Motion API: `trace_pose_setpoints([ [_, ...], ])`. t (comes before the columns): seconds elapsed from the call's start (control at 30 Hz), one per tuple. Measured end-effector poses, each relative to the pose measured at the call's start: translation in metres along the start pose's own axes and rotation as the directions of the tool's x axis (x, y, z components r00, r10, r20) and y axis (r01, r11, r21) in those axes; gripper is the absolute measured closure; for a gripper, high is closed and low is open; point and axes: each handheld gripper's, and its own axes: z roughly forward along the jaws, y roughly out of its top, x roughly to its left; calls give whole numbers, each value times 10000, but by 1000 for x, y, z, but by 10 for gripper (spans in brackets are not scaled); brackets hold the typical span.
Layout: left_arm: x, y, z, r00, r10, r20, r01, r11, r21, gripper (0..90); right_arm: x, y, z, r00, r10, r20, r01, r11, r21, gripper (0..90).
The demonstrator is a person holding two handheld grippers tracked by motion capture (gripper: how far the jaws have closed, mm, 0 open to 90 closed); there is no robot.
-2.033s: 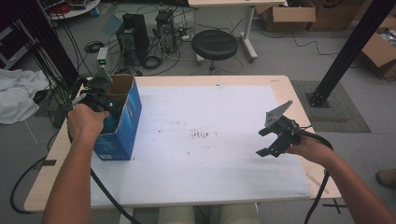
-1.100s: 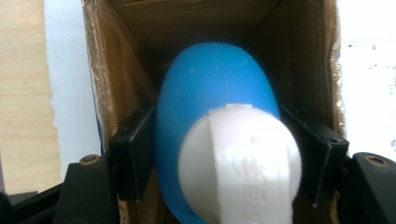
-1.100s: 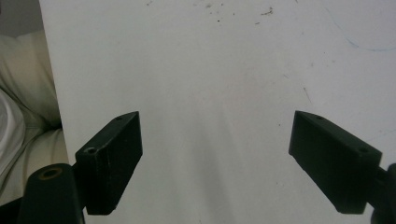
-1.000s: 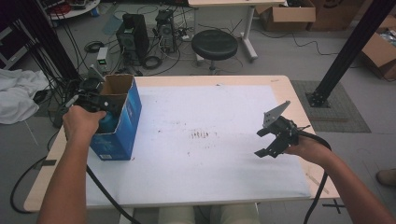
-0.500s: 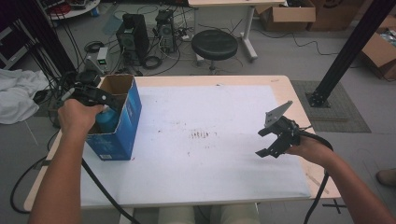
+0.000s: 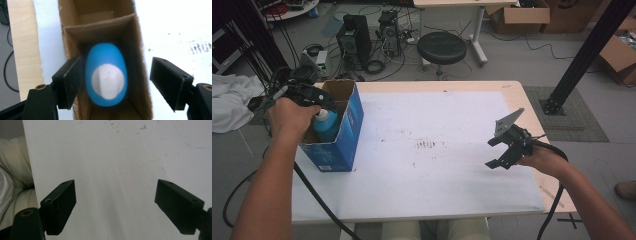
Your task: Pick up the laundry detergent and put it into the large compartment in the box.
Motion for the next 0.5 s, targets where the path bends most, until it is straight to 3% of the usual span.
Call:
trace_pose_setpoints([
  [0.5,-32,9,-12,9914,1188,549,-1157,9917,-566,212,1,2,-1,10000,-29,-17,29,10000,-13,171],
])
